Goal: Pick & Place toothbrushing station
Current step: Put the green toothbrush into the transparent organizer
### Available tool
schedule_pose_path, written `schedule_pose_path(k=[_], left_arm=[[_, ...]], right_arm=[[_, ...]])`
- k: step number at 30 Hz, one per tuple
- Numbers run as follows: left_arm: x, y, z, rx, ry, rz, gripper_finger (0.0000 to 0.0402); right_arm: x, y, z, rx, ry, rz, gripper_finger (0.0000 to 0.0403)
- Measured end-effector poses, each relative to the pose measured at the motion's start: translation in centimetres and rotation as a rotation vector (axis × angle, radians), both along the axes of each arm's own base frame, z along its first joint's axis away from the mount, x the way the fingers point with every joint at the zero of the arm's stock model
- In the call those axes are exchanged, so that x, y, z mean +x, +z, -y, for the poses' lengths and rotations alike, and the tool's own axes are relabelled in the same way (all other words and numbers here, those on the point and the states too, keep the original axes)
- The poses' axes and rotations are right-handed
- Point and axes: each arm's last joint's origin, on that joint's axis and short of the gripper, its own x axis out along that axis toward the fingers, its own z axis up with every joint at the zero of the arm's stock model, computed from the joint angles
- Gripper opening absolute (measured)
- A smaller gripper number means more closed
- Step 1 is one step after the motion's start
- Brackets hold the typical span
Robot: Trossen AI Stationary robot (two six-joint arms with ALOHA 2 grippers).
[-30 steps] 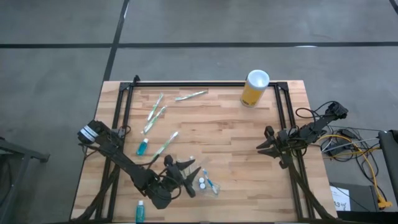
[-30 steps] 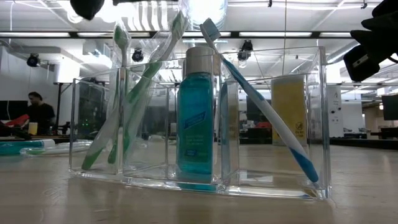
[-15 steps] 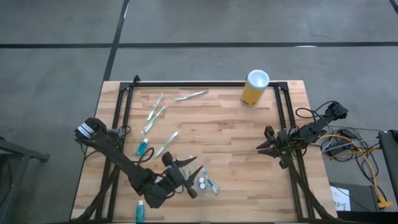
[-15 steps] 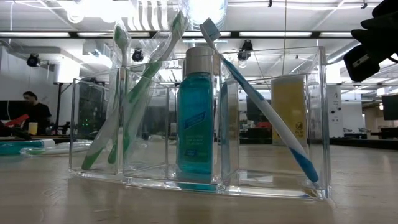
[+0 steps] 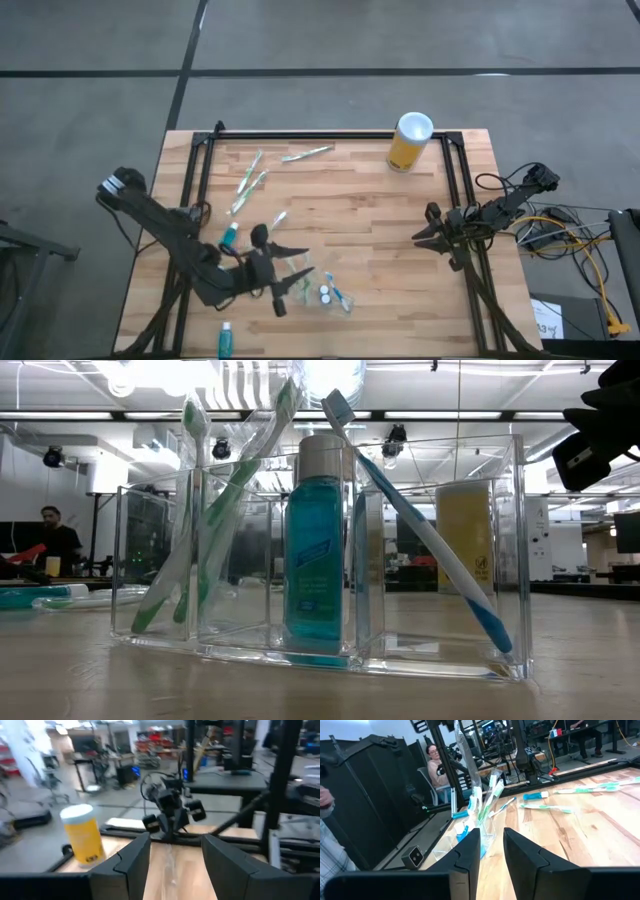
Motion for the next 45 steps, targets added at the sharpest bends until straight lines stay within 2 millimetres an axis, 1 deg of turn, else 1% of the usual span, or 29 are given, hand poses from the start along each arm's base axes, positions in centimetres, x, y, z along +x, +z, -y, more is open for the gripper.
schedule_pose_path(k=[2,4,8,13,15,18,24,27,29,34,39,45], left_arm=[[-0.6,0.3,-0.9,-0.05,-0.009,-0.018,0.0184],[-1.2,0.2,-1.6,-0.104,0.001,-0.051,0.0184],[-2.0,-1.2,-2.5,-0.212,0.048,-0.139,0.0184],[-3.2,-3.0,-3.5,-0.258,0.136,-0.266,0.0184],[-3.8,-3.4,-4.2,-0.271,0.178,-0.306,0.0184],[-4.8,-3.6,-5.2,-0.296,0.234,-0.341,0.0184],[-6.2,-3.2,-6.7,-0.282,0.247,-0.412,0.0184],[-6.5,-2.6,-7.7,-0.295,0.255,-0.408,0.0184],[-6.5,-2.3,-8.7,-0.334,0.26,-0.422,0.0184],[-6.3,-1.8,-11.9,-0.455,0.283,-0.486,0.0184],[-5.8,-2.1,-15.2,-0.499,0.341,-0.546,0.0184],[-4.3,-2.9,-18.7,-0.534,0.29,-0.669,0.0184]], right_arm=[[0.0,0.0,0.0,0.0,0.0,0.0,0.0084],[0.0,0.0,0.0,0.0,0.0,0.0,0.0082],[0.0,0.0,0.0,0.0,0.0,0.0,0.0076],[0.0,0.0,0.0,0.0,0.0,0.0,0.0068],[0.0,0.0,0.0,0.0,0.0,0.0,0.0068],[0.0,0.0,0.0,0.0,0.0,0.0,0.007],[0.0,0.0,0.0,0.0,0.0,0.0,0.008],[0.0,0.0,0.0,0.0,0.0,0.0,0.0083],[0.0,0.0,0.0,0.0,0.0,0.0,0.0084],[0.0,0.0,0.0,0.0,0.0,0.0,0.0079],[0.0,0.0,0.0,0.0,0.0,0.0,0.007],[0.0,0.0,0.0,0.0,0.0,0.0,0.007]])
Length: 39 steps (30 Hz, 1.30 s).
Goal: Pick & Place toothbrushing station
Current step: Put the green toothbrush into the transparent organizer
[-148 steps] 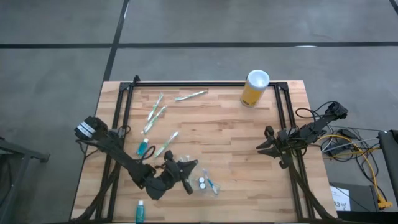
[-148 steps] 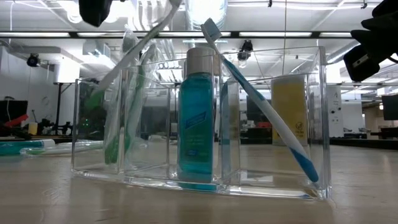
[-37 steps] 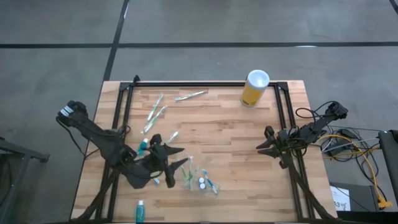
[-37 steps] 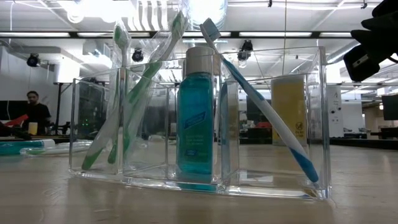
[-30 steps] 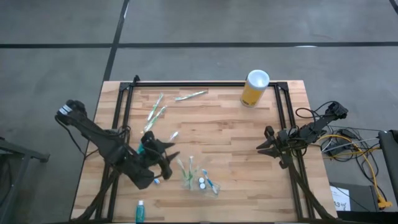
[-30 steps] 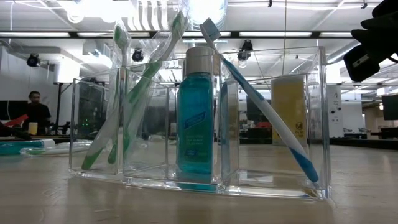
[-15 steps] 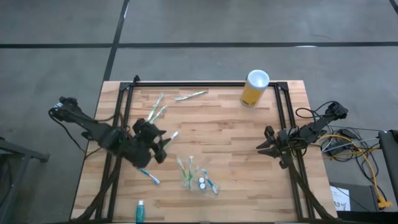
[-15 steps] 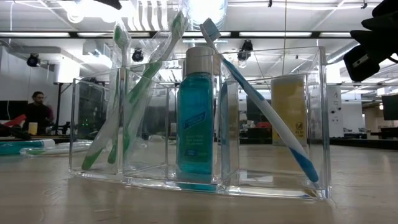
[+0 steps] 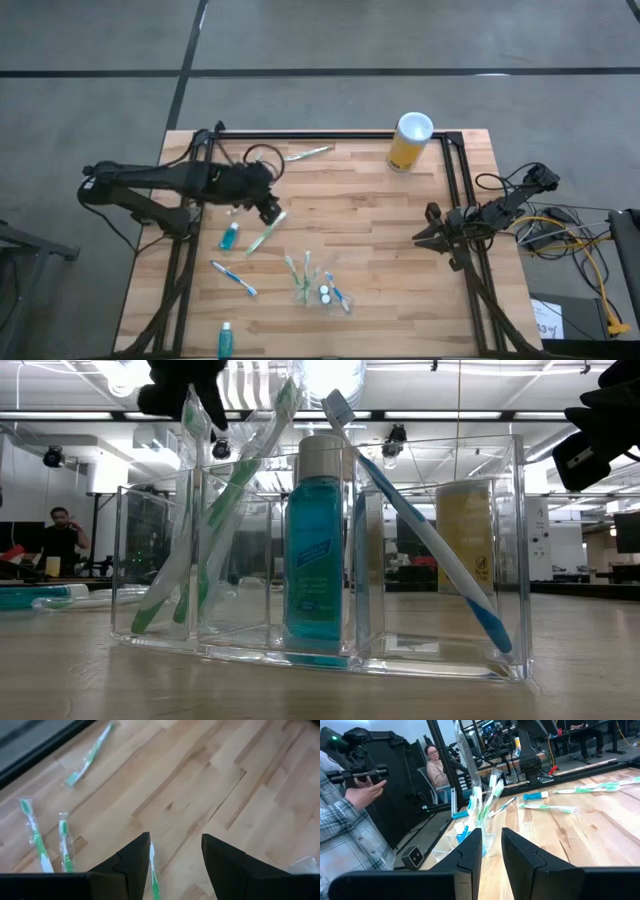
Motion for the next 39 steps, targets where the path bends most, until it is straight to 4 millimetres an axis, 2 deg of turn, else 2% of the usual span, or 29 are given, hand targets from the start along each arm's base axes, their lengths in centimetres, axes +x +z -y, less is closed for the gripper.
schedule_pose_path(k=[8,16,24,39], left_arm=[[1.8,-2.1,-3.8,-0.1,0.09,-0.072,0.0189],[2.9,-7.7,-6.3,-0.262,0.128,-0.175,0.0193],[3.9,-12.4,-6.9,-0.331,0.079,-0.168,0.0193],[4.4,-16.5,-7.1,-0.432,0.053,-0.222,0.0193]], right_arm=[[0.0,0.0,0.0,0.0,0.0,0.0,0.0082],[0.0,0.0,0.0,0.0,0.0,0.0,0.008],[0.0,0.0,0.0,0.0,0.0,0.0,0.0068],[0.0,0.0,0.0,0.0,0.0,-0.001,0.0084]])
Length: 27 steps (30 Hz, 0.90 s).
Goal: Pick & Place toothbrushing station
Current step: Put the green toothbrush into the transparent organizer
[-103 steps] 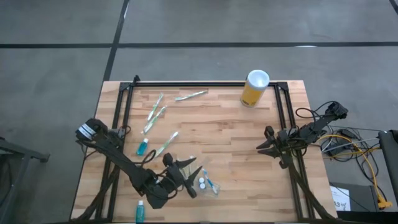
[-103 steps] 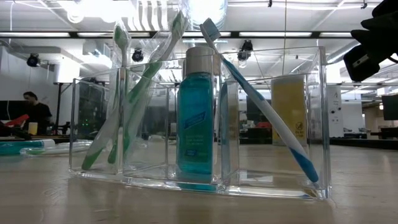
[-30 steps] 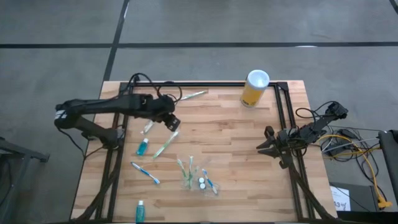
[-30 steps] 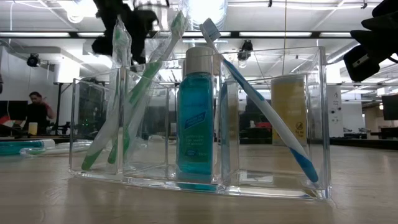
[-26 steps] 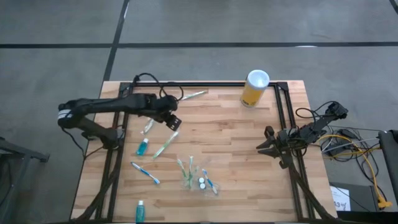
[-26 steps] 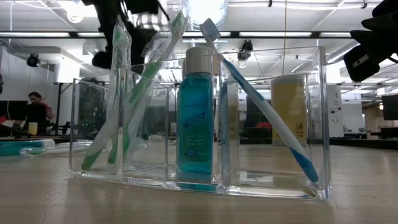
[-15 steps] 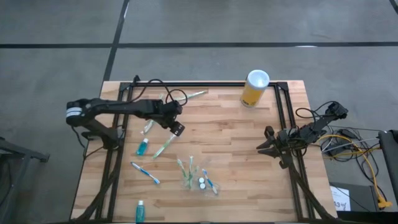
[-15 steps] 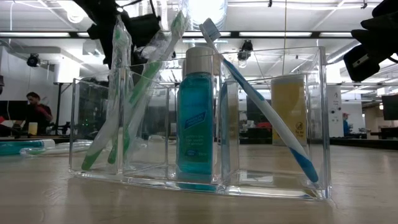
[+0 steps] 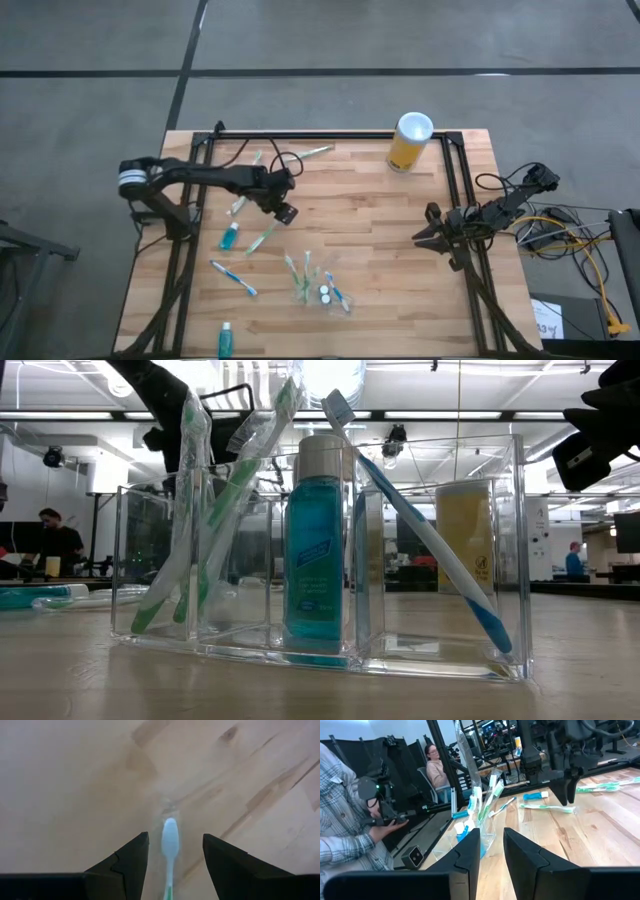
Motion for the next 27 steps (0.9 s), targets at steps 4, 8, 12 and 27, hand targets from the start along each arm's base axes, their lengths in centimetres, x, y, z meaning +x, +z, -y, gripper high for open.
schedule_pose_path(k=[4,8,12,27], left_arm=[[-0.1,-1.1,0.1,-0.032,0.001,-0.022,0.0193],[-0.1,-1.6,0.1,-0.039,-0.002,-0.029,0.0193],[0.1,-1.5,0.1,-0.032,-0.004,-0.007,0.0189],[0.3,-2.3,0.0,-0.036,-0.02,-0.028,0.005]], right_arm=[[0.0,0.0,0.0,0.0,0.0,0.0,0.0081],[0.0,0.0,0.0,0.0,0.0,0.001,0.0074],[0.0,0.0,0.0,0.0,0.0,0.001,0.0068],[0.0,0.0,0.0,0.0,0.0,0.0,0.0084]])
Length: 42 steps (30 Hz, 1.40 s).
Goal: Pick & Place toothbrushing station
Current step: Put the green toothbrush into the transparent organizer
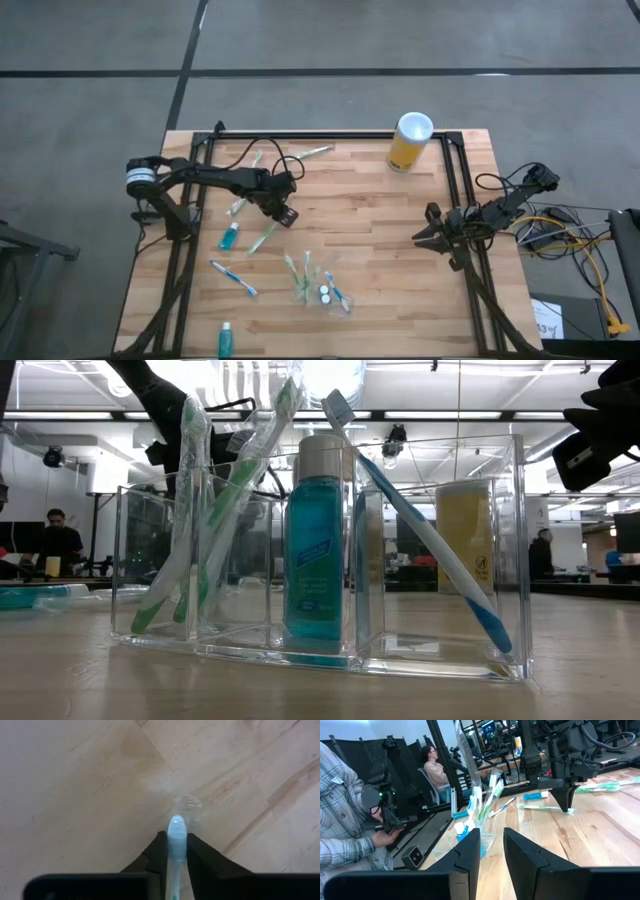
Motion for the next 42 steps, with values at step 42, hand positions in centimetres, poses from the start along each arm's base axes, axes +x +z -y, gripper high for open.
schedule_pose_path(k=[42], left_arm=[[-2.0,12.5,0.5,0.354,0.051,0.41,0.0001]], right_arm=[[0.0,0.0,0.0,0.0,0.0,0.0,0.0068]])
